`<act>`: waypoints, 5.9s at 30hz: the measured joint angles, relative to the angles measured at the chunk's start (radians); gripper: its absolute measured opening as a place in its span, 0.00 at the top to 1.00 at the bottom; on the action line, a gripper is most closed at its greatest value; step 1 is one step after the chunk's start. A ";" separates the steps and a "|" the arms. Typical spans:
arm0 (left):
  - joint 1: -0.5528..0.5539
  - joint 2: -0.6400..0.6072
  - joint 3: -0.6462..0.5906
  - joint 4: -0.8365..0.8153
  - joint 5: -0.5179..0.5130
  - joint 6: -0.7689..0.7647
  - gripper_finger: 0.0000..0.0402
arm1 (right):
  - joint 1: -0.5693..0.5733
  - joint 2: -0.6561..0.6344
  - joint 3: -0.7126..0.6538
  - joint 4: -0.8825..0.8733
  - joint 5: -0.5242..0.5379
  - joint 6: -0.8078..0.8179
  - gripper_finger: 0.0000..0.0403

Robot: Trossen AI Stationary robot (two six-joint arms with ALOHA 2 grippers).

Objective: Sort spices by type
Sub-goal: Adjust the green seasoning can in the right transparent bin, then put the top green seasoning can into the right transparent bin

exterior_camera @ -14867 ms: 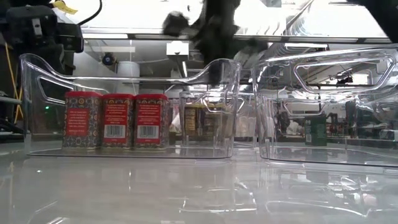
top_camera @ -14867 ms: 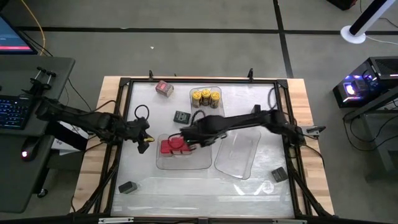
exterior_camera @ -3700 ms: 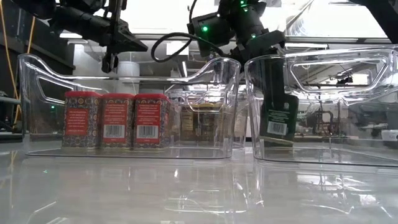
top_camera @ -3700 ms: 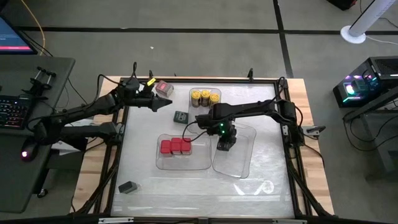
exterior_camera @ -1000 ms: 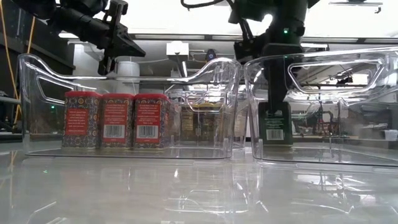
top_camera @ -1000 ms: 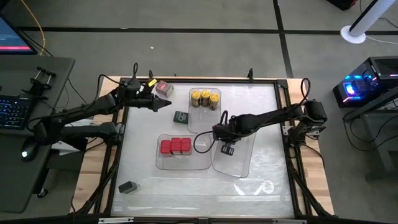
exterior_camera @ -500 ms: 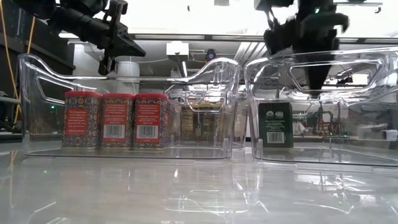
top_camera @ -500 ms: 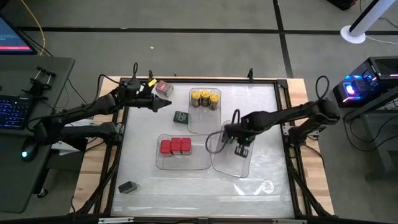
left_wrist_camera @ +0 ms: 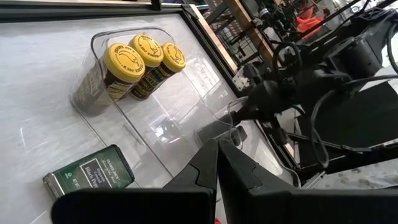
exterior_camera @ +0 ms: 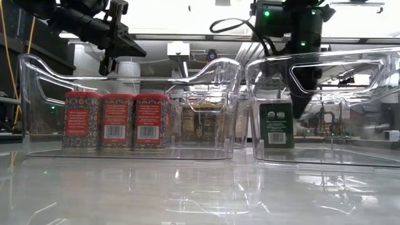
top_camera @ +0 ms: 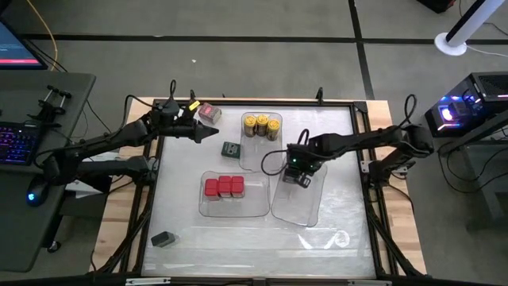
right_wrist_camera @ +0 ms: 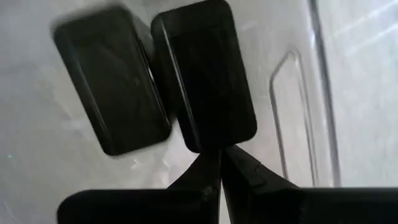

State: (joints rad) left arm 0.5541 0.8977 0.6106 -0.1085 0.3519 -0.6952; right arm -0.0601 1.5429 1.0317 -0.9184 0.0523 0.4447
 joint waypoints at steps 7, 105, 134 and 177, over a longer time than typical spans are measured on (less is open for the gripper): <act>0.000 0.000 0.000 0.000 0.000 0.000 1.00 | -0.001 0.000 0.000 0.064 -0.003 0.000 1.00; -0.064 0.531 0.007 -0.128 -0.300 0.666 1.00 | -0.142 -0.249 0.001 0.245 0.132 0.156 1.00; -0.124 0.152 -0.356 -0.001 -0.451 0.262 1.00 | -0.135 -0.188 0.001 0.426 0.042 0.168 1.00; -0.324 -0.018 -0.197 -0.710 -0.467 -0.141 1.00 | -0.283 0.836 1.325 0.096 -0.420 -0.194 1.00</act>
State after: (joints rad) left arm 0.2299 0.8794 0.4138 -0.8187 -0.1155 -0.8360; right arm -0.3428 2.3789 2.3571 -0.8219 -0.3672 0.2510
